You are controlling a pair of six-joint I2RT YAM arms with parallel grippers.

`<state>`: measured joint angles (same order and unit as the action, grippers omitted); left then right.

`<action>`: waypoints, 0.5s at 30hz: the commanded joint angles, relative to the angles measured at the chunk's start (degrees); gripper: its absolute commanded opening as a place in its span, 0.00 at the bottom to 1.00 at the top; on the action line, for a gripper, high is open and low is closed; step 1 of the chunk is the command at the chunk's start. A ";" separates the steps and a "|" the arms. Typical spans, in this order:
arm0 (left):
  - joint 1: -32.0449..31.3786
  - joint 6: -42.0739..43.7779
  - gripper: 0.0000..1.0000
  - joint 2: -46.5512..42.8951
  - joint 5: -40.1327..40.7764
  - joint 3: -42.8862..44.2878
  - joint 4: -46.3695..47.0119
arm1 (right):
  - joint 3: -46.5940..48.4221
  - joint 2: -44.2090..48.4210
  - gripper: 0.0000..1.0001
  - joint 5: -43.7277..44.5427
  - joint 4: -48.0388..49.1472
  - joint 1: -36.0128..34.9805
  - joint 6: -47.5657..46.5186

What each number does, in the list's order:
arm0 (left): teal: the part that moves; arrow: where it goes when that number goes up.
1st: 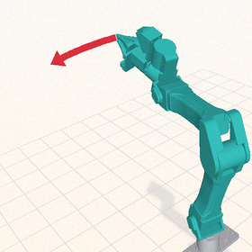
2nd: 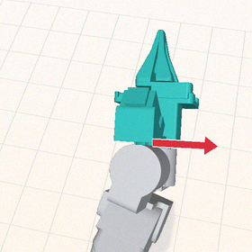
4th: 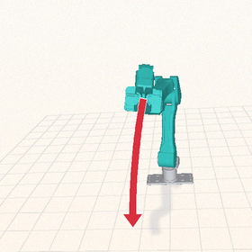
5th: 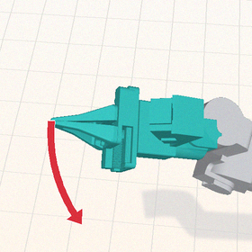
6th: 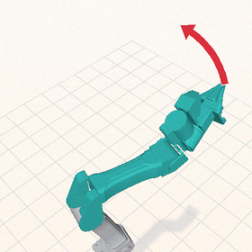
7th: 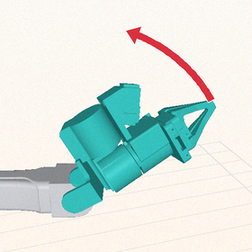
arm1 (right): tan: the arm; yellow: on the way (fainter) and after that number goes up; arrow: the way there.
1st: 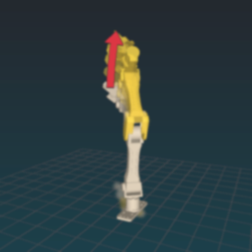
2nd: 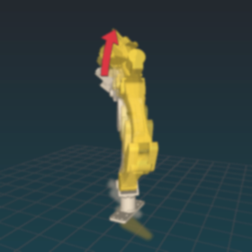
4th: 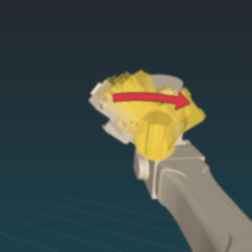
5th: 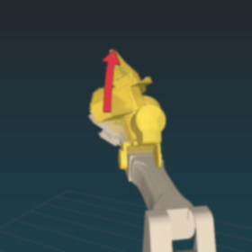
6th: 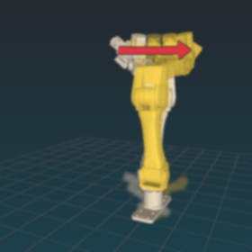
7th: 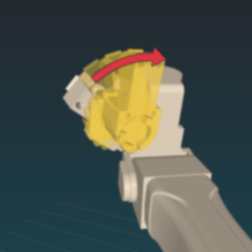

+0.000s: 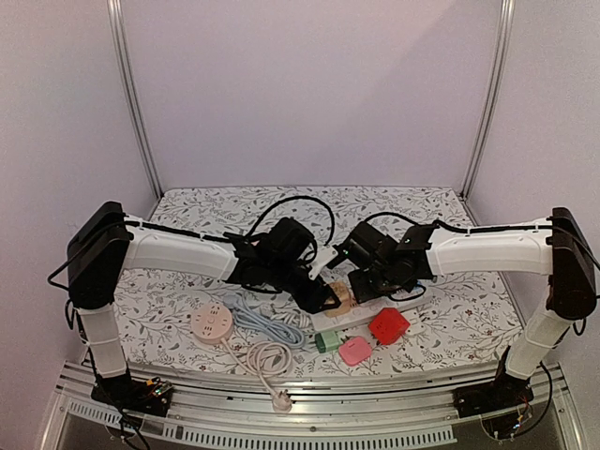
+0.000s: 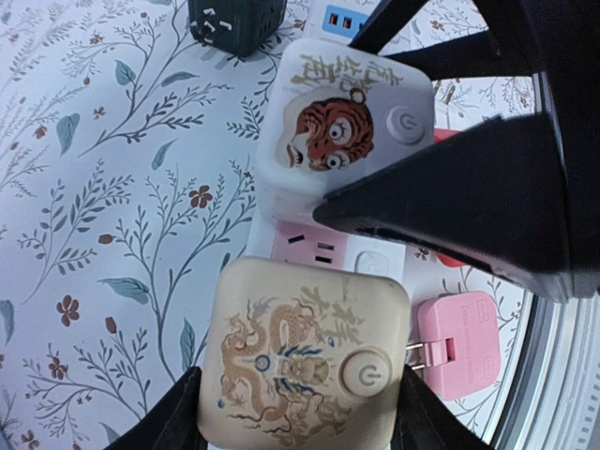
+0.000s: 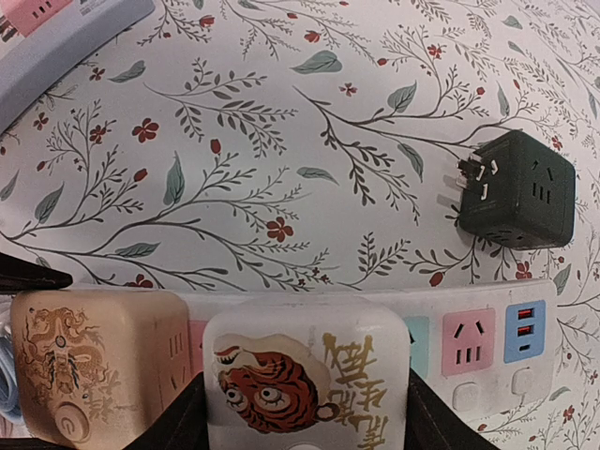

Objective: Pull the plug off the socket

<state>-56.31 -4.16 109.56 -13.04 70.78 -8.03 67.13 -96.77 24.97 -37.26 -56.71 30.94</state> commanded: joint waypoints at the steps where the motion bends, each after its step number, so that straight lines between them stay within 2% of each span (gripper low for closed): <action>1: -0.72 -0.67 0.35 1.57 0.40 -0.21 -2.36 | 0.96 0.27 0.27 1.83 1.67 -0.33 -0.05; 7: -0.71 -0.63 0.35 1.43 0.64 -0.29 -2.68 | -1.20 1.88 0.27 -1.17 4.25 1.29 0.60; 15: -0.73 -0.72 0.35 1.55 0.63 -0.21 -2.56 | -7.36 6.08 0.27 -9.51 10.15 6.51 2.99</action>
<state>-56.31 -4.14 109.62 -12.58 70.78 -8.19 62.19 -93.65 18.44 -31.35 -52.60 32.16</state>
